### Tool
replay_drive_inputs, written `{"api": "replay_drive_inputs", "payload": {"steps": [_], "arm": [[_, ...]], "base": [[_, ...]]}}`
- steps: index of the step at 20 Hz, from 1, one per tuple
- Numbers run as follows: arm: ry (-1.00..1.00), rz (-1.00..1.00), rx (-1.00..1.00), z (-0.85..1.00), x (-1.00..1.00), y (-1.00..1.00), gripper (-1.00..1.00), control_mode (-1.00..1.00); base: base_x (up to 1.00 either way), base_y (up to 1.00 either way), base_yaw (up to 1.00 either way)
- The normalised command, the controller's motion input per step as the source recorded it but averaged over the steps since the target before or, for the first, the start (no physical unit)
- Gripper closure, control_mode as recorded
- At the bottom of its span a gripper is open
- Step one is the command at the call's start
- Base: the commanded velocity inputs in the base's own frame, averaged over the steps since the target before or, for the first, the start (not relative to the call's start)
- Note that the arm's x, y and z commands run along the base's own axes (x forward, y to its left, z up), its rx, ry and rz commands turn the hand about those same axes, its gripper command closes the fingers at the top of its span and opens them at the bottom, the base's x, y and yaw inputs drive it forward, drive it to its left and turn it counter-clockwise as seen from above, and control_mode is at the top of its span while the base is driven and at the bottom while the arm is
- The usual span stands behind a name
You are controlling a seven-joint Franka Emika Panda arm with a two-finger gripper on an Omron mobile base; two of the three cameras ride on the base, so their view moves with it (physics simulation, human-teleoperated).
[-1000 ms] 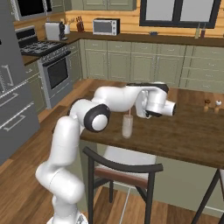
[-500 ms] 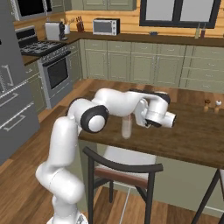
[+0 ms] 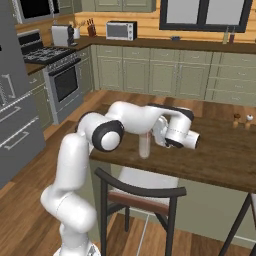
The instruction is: Take a straw from the drawer in front and place it inside the glass cup on the dining counter.
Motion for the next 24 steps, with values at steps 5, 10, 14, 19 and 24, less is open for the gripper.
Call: {"api": "replay_drive_inputs", "payload": {"steps": [5, 10, 14, 19, 24], "arm": [[-0.01, -0.04, -0.17, 0.0, -0.01, 0.0, -1.0, -1.0], [0.0, -0.08, -0.26, 0.0, -0.11, -0.06, -1.0, -1.0], [-0.01, -0.13, -0.28, 0.19, -0.5, -0.09, -1.0, -1.0], [-0.04, -0.13, -0.26, 0.71, -0.85, -0.01, -1.0, -1.0], [-0.06, -0.12, -0.31, 0.96, -0.74, 0.41, -1.0, -1.0]], "base": [[0.0, 0.0, 0.0], [0.0, 0.0, 0.0], [0.0, 0.0, 0.0], [0.0, 0.0, 0.0], [0.0, 0.0, 0.0]]}}
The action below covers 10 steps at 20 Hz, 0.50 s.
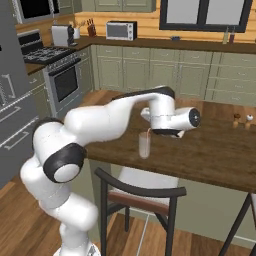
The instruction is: Take a straw from the drawer in front and place it inside the glass cup on the dining counter.
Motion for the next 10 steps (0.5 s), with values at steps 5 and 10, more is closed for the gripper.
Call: {"api": "replay_drive_inputs", "payload": {"steps": [5, 10], "arm": [[0.01, -0.16, -0.31, 0.65, -0.44, 0.89, -1.0, -1.0], [0.11, -0.18, -0.27, 0.19, -0.09, 1.0, -1.0, -1.0]], "base": [[0.0, 0.0, 0.0], [0.0, 0.0, 0.0]]}}
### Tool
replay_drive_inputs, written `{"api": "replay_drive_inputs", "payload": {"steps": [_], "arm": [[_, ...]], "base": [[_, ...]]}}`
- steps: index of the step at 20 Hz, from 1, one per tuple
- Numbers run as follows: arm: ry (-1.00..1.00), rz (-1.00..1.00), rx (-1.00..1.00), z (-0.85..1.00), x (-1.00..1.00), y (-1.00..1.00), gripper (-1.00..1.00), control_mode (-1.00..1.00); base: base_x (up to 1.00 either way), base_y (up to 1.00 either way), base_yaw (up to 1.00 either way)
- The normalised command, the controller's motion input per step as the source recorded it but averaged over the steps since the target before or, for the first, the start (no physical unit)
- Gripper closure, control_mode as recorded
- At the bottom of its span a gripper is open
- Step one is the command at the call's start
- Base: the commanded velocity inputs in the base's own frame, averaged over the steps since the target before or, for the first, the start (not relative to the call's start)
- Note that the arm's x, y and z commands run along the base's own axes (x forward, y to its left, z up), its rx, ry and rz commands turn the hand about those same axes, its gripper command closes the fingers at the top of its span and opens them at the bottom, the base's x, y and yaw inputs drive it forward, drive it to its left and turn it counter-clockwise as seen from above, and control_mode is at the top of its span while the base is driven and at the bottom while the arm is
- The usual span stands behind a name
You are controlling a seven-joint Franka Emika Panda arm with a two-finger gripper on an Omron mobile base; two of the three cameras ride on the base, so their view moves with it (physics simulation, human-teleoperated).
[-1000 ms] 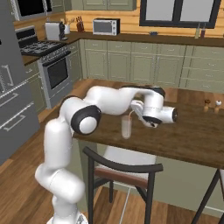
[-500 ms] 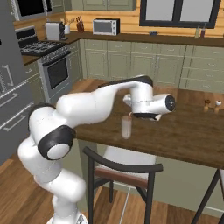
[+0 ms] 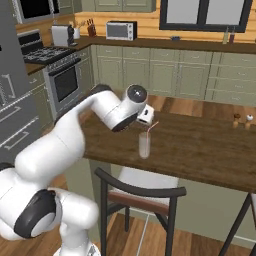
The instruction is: Take a straw from the drawer in front and place it inside the glass cup on the dining counter.
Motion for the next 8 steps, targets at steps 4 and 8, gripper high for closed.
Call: {"api": "replay_drive_inputs", "payload": {"steps": [4, 8], "arm": [[0.2, -0.12, -0.16, 0.02, 0.0, 0.93, -1.0, -1.0], [0.3, -0.04, -0.08, 0.01, 0.0, 0.72, -1.0, -1.0]], "base": [[0.0, 0.0, 0.0], [0.0, 0.0, 0.0]]}}
